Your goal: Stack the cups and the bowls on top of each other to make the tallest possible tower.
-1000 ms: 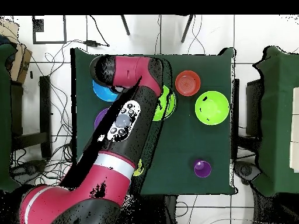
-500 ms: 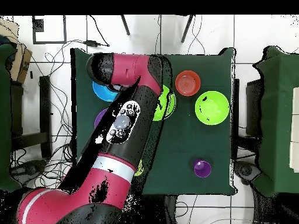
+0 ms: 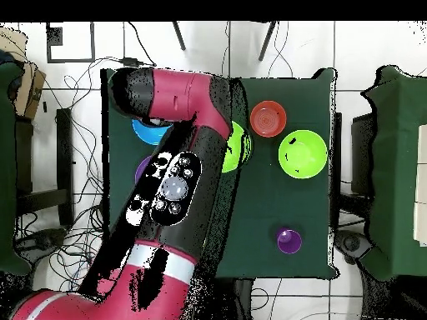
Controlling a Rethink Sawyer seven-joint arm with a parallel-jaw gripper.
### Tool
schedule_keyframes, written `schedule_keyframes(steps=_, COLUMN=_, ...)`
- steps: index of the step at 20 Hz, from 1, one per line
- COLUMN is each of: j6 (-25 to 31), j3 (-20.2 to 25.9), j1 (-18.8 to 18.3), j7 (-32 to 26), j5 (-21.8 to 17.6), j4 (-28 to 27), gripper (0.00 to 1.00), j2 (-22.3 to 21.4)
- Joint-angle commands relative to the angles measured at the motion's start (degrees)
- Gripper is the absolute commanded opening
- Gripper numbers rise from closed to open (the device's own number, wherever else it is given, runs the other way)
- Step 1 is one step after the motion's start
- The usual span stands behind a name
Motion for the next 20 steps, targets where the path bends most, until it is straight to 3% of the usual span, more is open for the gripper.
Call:
schedule_keyframes(steps=1, j6=2.9, j3=10.0, j1=-0.8, j7=-9.0, j5=-1.0, j4=8.0, gripper=1.0, j2=-11.1)
schedule_keyframes(steps=9, j6=3.0, j3=11.0, j1=-1.8, j7=-7.9, j5=-2.8, j4=11.3, gripper=1.0, j2=-12.8)
schedule_keyframes(steps=16, j6=-3.8, j3=12.6, j1=-2.2, j7=-8.0, j5=-3.3, j4=23.2, gripper=1.0, j2=-17.4)
schedule_keyframes(steps=20, j6=-5.2, j3=13.1, j1=-3.4, j7=-10.2, j5=-4.6, j4=27.1, gripper=1.0, j2=-20.1)
